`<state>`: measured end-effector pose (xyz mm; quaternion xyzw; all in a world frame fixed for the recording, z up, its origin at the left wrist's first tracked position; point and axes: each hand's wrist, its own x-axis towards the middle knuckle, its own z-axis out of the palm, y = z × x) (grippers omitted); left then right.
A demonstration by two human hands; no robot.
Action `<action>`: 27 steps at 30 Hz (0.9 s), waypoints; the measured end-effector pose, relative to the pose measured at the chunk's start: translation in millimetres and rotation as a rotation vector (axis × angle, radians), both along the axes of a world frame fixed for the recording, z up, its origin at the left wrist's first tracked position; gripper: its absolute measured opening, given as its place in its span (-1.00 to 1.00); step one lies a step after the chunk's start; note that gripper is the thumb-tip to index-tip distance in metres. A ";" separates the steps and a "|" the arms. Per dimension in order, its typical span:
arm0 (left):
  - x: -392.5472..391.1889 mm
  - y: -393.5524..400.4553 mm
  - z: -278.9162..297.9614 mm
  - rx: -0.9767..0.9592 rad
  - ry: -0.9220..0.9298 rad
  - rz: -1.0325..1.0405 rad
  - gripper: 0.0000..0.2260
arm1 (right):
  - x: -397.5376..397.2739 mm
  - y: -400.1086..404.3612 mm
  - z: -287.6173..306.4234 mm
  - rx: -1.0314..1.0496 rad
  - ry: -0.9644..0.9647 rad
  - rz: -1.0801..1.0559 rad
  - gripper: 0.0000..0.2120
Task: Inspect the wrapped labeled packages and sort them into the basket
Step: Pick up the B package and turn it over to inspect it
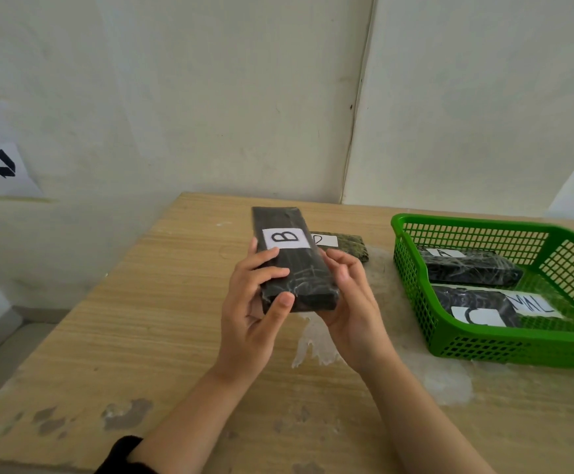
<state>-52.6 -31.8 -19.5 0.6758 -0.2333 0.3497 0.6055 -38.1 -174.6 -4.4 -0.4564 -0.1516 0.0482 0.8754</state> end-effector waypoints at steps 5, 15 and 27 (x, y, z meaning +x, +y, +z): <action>-2.8 -1.9 1.3 -0.045 0.102 -0.064 -0.60 | 1.9 -5.6 2.9 0.065 0.038 0.072 -0.19; 5.3 7.8 12.5 -0.610 0.554 -0.501 -0.62 | 6.3 -15.1 2.2 -0.014 -0.054 -0.125 -0.18; 15.4 37.0 17.4 -0.604 0.718 -0.414 -0.79 | 14.0 -36.0 3.1 -0.005 0.154 -0.233 -0.48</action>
